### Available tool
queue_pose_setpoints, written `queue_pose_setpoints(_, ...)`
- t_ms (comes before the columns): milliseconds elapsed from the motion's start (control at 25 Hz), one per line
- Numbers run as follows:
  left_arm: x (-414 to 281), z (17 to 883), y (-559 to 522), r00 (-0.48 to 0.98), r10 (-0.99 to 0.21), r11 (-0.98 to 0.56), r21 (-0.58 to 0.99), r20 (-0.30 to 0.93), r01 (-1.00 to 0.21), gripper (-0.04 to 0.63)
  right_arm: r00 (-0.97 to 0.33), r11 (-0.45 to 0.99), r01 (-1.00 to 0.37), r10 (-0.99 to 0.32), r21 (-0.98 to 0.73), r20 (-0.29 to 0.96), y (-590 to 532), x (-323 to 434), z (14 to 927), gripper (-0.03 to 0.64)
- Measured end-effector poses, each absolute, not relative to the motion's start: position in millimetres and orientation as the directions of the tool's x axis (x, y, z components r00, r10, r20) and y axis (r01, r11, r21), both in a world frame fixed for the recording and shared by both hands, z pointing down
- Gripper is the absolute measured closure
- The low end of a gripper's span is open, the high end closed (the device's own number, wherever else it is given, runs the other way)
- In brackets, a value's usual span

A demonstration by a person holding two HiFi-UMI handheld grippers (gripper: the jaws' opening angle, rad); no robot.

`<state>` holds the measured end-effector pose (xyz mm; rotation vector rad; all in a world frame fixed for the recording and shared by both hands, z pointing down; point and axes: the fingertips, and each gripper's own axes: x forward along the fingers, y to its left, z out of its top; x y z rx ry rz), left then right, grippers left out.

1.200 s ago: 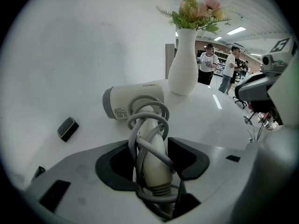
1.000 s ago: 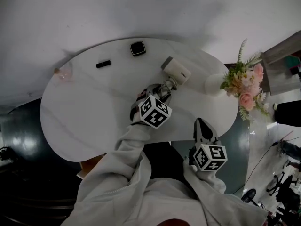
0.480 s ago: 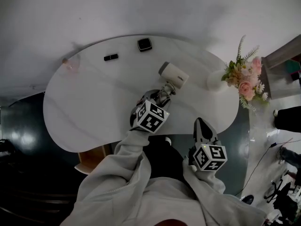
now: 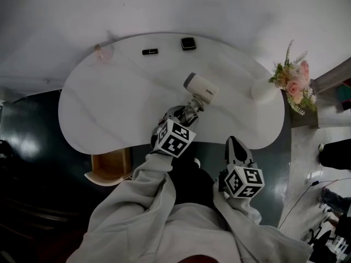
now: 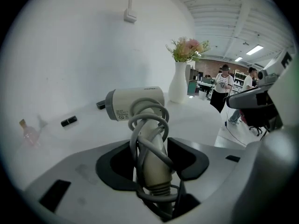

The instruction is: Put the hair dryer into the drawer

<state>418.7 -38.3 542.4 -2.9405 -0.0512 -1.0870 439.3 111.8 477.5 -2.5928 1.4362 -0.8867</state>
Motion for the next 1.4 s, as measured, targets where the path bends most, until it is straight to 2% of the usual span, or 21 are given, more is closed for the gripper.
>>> queue_pose_setpoints(640, 302.0, 535.2, -84.3, 0.775, -0.159, -0.974, 0.031, 0.611, -0.224, 0.391, 0.170, -0.338, -0.896, -0.860, -0.288, 0.481, 38.2, 368.2, 488.7, 0.568)
queue_pose_setpoints(1400, 94.8, 527.4, -138.9, 0.695, -0.358, -0.849, 0.093, 0.623, -0.521, 0.393, -0.104, -0.036, -0.964, -0.863, -0.265, 0.495, -67.6, 213.8, 477.2, 0.567)
